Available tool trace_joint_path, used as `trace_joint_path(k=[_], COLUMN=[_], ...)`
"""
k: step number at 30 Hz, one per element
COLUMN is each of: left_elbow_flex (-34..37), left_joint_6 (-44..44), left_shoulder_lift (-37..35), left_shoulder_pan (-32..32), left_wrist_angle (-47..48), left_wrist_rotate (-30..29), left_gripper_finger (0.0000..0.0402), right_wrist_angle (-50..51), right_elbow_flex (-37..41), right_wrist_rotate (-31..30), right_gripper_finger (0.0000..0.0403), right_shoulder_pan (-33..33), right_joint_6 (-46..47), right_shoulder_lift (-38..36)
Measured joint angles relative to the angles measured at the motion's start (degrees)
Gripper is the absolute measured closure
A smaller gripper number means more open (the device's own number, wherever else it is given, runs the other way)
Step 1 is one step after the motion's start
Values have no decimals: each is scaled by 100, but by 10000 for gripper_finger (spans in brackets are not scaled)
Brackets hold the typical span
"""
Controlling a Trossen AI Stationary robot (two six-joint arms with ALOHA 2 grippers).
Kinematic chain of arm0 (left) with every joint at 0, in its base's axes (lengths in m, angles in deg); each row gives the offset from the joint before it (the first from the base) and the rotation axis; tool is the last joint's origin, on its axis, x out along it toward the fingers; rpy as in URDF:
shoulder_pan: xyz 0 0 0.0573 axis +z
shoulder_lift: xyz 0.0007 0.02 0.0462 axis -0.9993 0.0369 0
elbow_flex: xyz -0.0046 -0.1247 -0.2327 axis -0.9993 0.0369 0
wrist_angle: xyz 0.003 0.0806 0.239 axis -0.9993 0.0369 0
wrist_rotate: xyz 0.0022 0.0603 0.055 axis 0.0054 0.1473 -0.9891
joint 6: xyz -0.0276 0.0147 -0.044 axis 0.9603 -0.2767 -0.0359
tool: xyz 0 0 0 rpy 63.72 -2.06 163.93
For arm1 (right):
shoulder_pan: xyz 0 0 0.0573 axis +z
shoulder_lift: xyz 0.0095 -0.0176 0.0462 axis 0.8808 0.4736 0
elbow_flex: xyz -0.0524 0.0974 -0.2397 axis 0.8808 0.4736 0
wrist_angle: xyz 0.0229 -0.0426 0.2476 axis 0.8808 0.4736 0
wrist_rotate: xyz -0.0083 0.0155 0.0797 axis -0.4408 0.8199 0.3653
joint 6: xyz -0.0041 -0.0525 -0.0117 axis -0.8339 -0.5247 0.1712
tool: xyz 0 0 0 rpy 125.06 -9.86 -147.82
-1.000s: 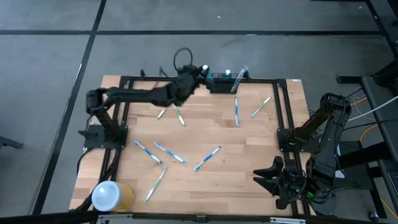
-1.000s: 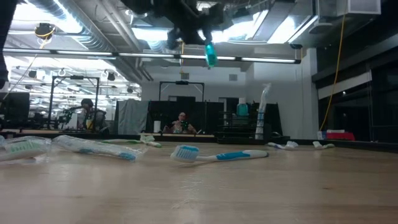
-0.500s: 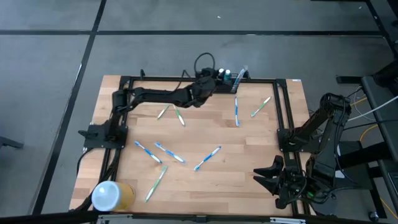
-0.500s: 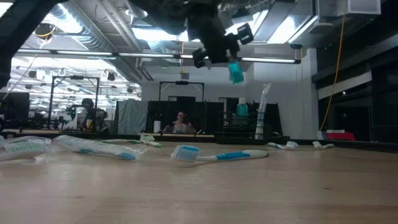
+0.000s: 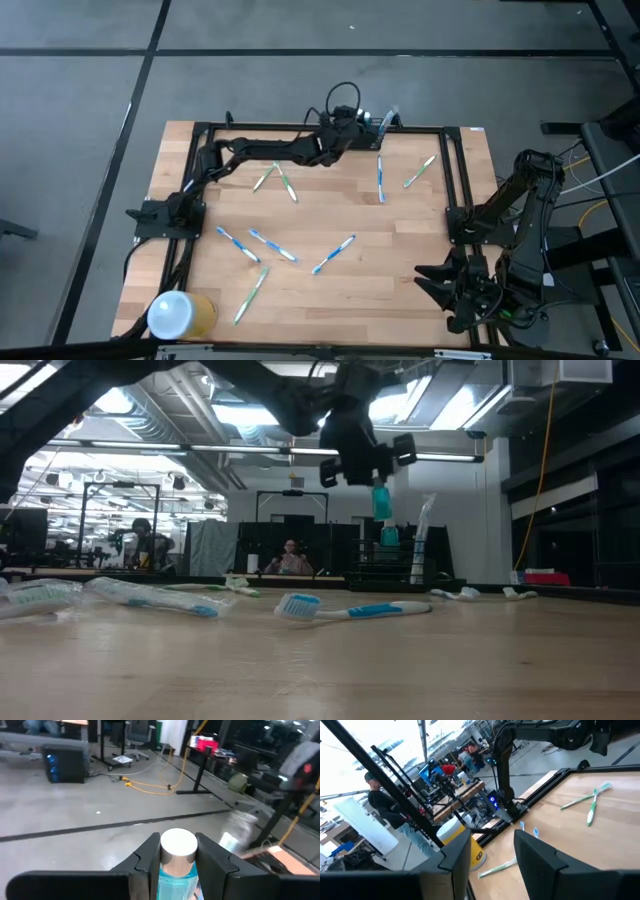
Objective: Pick & Place toothbrushing station
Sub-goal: Put the blue mouthwash into the black organizer
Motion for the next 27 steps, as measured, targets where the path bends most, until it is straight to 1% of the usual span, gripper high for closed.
trace_joint_path(k=[2, 6, 13, 16, 27], left_elbow_flex=[-2, -2, -4, 0, -2], left_joint_6=[32, 71, 74, 104, 139], left_shoulder_lift=[37, 115, 216, 265, 286], left_shoulder_pan=[56, 151, 151, 149, 149], left_wrist_angle=[-21, -40, -48, 43, 56], left_wrist_rotate=[-32, 89, 194, 339, 347], left_gripper_finger=[313, 313, 313, 313, 313], right_wrist_angle=[-48, -114, -162, -170, -197], right_elbow_flex=[0, 0, 0, 0, 0], right_wrist_rotate=[-13, -55, -178, -195, -195], right_gripper_finger=[250, 250, 250, 250, 250], right_shoulder_pan=[0, 0, 0, 0, 0], right_joint_6=[-82, -203, -214, -214, -229], right_shoulder_lift=[0, 0, 0, 0, 0])
